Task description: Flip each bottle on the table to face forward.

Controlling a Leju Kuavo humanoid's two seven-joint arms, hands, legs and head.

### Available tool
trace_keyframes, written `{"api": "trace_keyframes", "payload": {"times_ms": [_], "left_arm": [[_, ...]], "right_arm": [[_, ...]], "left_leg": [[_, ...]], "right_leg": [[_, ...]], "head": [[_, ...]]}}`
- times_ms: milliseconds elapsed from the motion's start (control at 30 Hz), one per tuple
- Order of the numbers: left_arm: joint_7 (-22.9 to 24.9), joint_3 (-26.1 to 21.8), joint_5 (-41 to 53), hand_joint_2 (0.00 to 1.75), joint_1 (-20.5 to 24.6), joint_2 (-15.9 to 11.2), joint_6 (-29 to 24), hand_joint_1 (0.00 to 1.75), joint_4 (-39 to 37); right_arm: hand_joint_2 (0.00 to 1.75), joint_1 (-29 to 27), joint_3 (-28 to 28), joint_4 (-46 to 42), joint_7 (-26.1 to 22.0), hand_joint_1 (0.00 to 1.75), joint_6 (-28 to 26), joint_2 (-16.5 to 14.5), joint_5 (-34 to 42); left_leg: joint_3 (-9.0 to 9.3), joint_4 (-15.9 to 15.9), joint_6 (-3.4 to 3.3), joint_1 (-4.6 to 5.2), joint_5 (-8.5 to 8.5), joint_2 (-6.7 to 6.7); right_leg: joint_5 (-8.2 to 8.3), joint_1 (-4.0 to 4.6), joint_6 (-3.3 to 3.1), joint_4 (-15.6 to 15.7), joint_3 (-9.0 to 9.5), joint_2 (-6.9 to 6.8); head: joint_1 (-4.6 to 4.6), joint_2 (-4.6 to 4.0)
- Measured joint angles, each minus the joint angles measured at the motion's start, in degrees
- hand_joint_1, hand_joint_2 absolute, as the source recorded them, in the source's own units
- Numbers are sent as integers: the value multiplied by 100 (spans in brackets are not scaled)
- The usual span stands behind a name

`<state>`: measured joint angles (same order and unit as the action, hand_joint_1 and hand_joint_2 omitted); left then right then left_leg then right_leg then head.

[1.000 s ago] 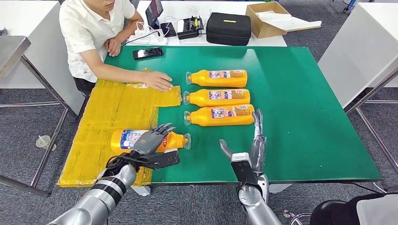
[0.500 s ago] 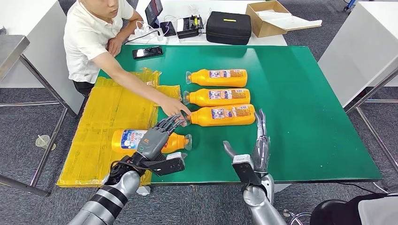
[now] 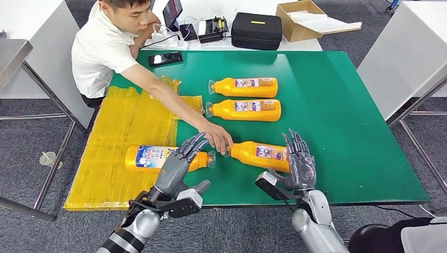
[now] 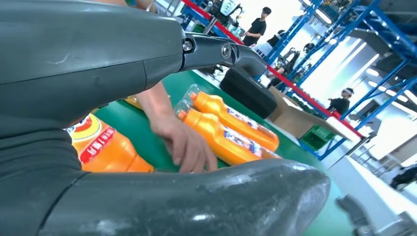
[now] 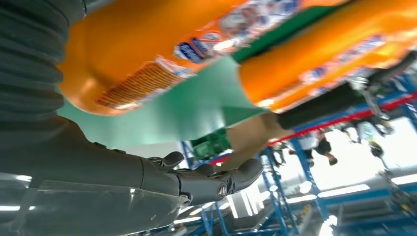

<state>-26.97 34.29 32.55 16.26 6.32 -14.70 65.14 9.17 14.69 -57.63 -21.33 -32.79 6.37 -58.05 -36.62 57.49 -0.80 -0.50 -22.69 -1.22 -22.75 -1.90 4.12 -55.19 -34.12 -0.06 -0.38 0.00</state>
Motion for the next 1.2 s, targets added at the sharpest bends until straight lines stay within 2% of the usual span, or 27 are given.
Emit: {"api": "trace_keyframes", "payload": {"times_ms": [133, 467, 800, 933, 1200], "left_arm": [[3, 39, -180, 0, -114, 8, 42, 0, 187], [133, 111, -280, 0, -129, 22, 108, 0, 242], [166, 113, -358, 0, -109, 85, 149, 0, 207], [164, 119, -371, 0, -75, 143, 155, 0, 133], [92, 229, -386, 0, 57, 167, 125, 0, -27]], "right_arm": [[175, 29, -11, 198, 248, 0, 434, 157, -129], [175, 58, -6, 413, 454, 0, 1153, 292, -1], [175, 440, -4, 769, 879, 3, 1495, 399, -95], [175, 740, -4, 1115, 926, 171, 1715, 428, -118], [175, 1309, 125, 1751, 973, 175, 2635, 587, 36]], "left_leg": [[0, 0, 0, -1, 0, -2], [3, 0, 0, -1, 0, 0], [28, 0, -1, -1, 0, 8], [36, 0, -3, -1, 2, 15], [96, -2, -2, -2, -16, 70]], "right_leg": [[-1, 1, 0, 0, -1, -1], [-1, 1, -1, 1, 0, 0], [5, 0, -1, 3, 15, 7], [16, 1, -8, 4, 18, 10], [10, 3, -18, 14, 9, 61]], "head": [[-1, 0], [-1, 0], [-1, 0], [0, 0], [0, 0]]}}
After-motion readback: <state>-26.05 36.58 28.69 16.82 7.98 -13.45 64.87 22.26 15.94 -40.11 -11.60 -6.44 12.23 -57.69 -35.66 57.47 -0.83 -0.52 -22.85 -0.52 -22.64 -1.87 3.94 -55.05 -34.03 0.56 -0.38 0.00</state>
